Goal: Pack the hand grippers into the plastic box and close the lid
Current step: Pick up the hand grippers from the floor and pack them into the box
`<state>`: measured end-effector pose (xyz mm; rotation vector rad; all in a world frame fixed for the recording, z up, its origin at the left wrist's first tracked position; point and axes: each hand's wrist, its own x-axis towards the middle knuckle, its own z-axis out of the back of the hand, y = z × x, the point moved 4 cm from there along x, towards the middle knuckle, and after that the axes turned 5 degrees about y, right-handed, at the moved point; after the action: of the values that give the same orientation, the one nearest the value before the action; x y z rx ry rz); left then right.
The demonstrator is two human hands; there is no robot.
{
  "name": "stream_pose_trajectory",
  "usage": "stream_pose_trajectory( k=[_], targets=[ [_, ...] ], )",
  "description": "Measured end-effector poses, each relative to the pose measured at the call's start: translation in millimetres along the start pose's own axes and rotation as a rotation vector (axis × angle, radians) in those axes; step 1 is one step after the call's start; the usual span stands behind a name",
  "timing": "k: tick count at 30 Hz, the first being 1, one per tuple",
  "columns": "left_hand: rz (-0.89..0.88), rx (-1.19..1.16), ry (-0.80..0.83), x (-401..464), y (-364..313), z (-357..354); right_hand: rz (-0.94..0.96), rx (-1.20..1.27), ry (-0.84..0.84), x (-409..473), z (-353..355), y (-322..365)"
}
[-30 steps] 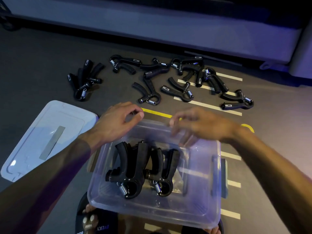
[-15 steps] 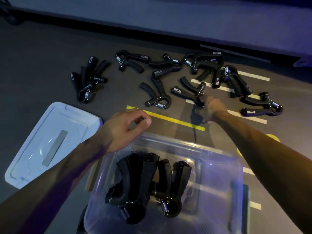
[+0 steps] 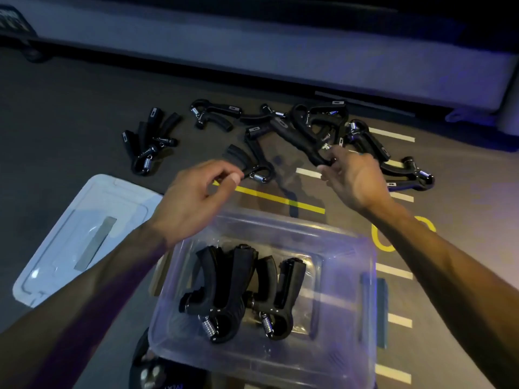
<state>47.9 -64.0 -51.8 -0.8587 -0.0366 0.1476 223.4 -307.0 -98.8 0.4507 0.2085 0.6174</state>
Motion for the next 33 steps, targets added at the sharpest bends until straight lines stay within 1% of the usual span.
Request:
stream_pose_trajectory(
  k=[3, 6, 8, 11, 14, 16, 17, 18, 20, 21, 22, 23, 24, 25, 26, 27, 28, 29, 30, 33],
  targets=[
    [0.105, -0.231, -0.056, -3.2, -6.9, 3.7, 0.186, -0.052, -0.080, -30.1, 27.3, 43.4],
    [0.217, -0.515, -0.125, -9.2, -15.6, 9.3, 0.284, -0.201, -0.006, -59.0, 37.1, 83.3],
    [0.219, -0.644, -0.126, -15.9, -26.0, 13.6, 0.350, -0.299, 0.019, -77.1, 39.9, 100.8],
    [0.140, -0.620, -0.075, -27.2, -35.7, 18.4, 0.427, -0.341, 0.007, -98.5, 42.5, 115.0],
    [0.131, -0.541, -0.061, -33.9, -30.8, 22.0, 0.500, -0.342, -0.073, -110.5, 44.9, 118.7],
    [0.119, -0.535, -0.048, -37.0, -29.3, 23.0, 0.489, -0.314, -0.090, -115.1, 45.6, 115.4],
    [0.104, -0.554, -0.052, -38.7, -30.6, 23.8, 0.452, -0.223, -0.098, -118.2, 46.4, 112.9],
    [0.085, -0.583, -0.060, -40.1, -32.7, 24.7, 0.386, -0.036, -0.105, -120.9, 48.2, 110.6],
    [0.034, -0.641, -0.051, -41.8, -38.7, 26.0, 0.192, 0.550, -0.114, -124.1, 52.4, 107.1],
    [0.008, -0.652, -0.017, -42.4, -41.7, 25.4, 0.083, 0.830, -0.123, -123.4, 53.8, 104.9],
    [-0.018, -0.651, 0.036, -42.9, -44.7, 23.7, -0.035, 1.028, -0.094, -120.3, 52.0, 102.2],
    [-0.051, -0.642, 0.102, -43.5, -47.4, 21.1, -0.159, 1.142, -0.007, -117.2, 47.5, 100.0],
    [-0.084, -0.618, 0.168, -43.9, -49.9, 18.3, -0.278, 1.179, 0.132, -115.2, 39.8, 98.2],
    [-0.115, -0.582, 0.228, -44.4, -53.0, 15.3, -0.373, 1.152, 0.298, -115.0, 30.1, 96.7],
    [-0.141, -0.546, 0.282, -44.6, -56.3, 12.4, -0.427, 1.108, 0.461, -117.2, 19.9, 96.5],
    [-0.160, -0.527, 0.338, -44.6, -59.3, 9.3, -0.431, 1.091, 0.595, -120.6, 8.9, 98.1],
    [-0.173, -0.528, 0.395, -44.6, -62.8, 5.8, -0.409, 1.125, 0.681, -123.9, -0.3, 100.8],
    [-0.186, -0.532, 0.446, -44.8, -65.1, 2.3, -0.384, 1.189, 0.713, -126.5, -5.6, 104.6],
    [-0.196, -0.520, 0.488, -44.6, -67.0, -1.3, -0.370, 1.247, 0.691, -126.6, -8.7, 107.0],
    [-0.199, -0.441, 0.532, -42.7, -64.7, -8.9, -0.341, 1.291, 0.570, -122.0, -5.8, 107.2]
  ],
)
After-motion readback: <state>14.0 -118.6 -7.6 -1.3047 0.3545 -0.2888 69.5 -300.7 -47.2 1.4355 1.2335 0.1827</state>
